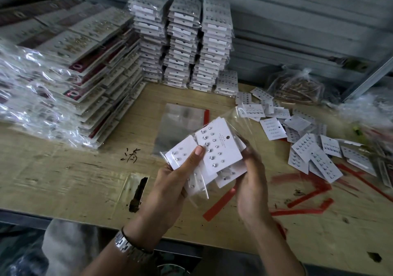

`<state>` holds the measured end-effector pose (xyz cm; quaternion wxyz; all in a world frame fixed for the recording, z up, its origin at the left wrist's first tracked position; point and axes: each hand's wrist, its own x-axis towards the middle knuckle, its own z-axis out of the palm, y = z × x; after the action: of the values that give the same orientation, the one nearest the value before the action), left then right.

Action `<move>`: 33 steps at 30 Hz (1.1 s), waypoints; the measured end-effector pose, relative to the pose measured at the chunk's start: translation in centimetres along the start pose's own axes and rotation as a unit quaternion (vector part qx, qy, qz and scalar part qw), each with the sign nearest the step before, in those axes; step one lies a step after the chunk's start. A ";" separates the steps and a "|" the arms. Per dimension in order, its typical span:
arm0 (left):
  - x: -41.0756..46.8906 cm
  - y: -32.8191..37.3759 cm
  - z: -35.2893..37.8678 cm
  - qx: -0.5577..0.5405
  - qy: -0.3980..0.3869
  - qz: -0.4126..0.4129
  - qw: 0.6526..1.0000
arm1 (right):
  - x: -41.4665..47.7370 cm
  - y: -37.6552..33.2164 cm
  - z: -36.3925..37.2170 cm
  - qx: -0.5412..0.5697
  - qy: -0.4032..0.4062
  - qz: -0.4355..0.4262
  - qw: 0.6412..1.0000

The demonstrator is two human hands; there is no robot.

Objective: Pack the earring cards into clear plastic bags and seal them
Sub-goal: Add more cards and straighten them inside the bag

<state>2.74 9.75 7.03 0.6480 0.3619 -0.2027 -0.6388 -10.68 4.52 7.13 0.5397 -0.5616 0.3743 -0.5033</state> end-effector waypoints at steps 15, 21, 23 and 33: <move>0.1 -0.3 -0.3 -0.062 0.002 -0.024 0.998 | 0.3 0.6 0.3 0.082 0.061 0.030 0.994; 0.0 -0.4 0.0 -0.065 0.017 -0.028 0.997 | 0.5 0.4 0.6 0.014 0.026 -0.003 1.000; -0.2 -0.5 0.1 -0.056 0.018 -0.023 0.998 | 0.3 0.4 0.8 0.008 0.042 -0.031 0.999; -0.3 0.3 0.1 0.041 0.043 0.037 0.998 | 0.0 0.6 0.0 0.002 -0.052 -0.098 0.994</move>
<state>2.85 9.98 7.38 0.6635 0.4076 -0.2143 -0.5897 -10.59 4.43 6.52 0.5076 -0.6199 0.2874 -0.5249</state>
